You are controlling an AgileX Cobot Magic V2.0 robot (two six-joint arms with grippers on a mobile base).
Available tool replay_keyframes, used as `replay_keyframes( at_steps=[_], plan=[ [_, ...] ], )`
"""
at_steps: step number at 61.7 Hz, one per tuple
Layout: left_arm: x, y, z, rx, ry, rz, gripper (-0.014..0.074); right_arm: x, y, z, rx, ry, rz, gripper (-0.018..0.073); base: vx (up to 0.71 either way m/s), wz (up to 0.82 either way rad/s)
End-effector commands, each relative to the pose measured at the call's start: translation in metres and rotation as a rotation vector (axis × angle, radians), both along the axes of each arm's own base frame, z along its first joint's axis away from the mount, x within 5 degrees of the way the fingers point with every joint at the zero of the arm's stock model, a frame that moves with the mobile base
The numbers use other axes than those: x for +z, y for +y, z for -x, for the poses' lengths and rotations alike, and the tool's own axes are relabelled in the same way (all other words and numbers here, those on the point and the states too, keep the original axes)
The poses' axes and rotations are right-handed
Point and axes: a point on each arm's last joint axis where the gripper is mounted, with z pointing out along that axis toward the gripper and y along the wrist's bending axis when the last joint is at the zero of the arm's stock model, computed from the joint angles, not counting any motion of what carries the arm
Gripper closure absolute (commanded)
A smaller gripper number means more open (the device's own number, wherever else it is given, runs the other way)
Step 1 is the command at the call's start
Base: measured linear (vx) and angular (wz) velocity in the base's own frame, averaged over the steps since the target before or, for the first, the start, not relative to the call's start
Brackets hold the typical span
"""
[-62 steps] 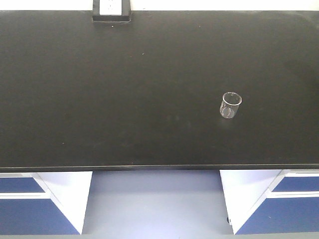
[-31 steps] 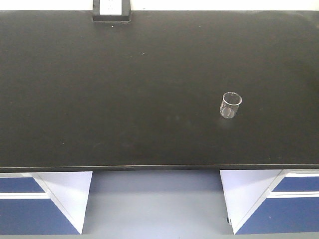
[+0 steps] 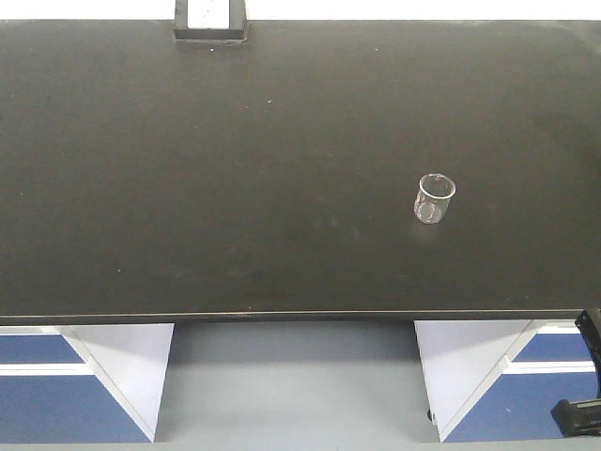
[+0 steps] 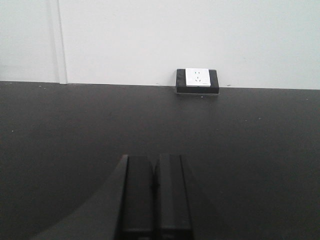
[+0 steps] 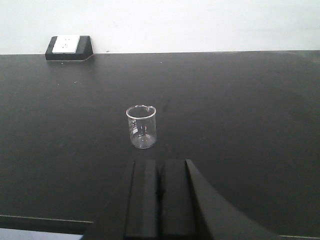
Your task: Grab beaker and place in storage area
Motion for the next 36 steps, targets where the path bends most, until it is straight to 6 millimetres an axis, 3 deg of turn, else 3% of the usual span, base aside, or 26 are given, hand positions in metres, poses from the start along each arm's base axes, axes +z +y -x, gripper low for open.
replay_keyframes(
  at_steps=[1,36],
  plan=[
    [0.0012,-0.0016,0.0005,-0.02,-0.08,0.01,0.0605,0.0056,0.0,-0.0002,0.001,-0.092,0.001,0.0563,0.0,0.0],
    [0.0012,-0.0016,0.0005,-0.02,-0.08,0.01,0.0605,0.0057,0.0,-0.0002,0.001,-0.092,0.001,0.0563,0.0,0.0]
  ],
)
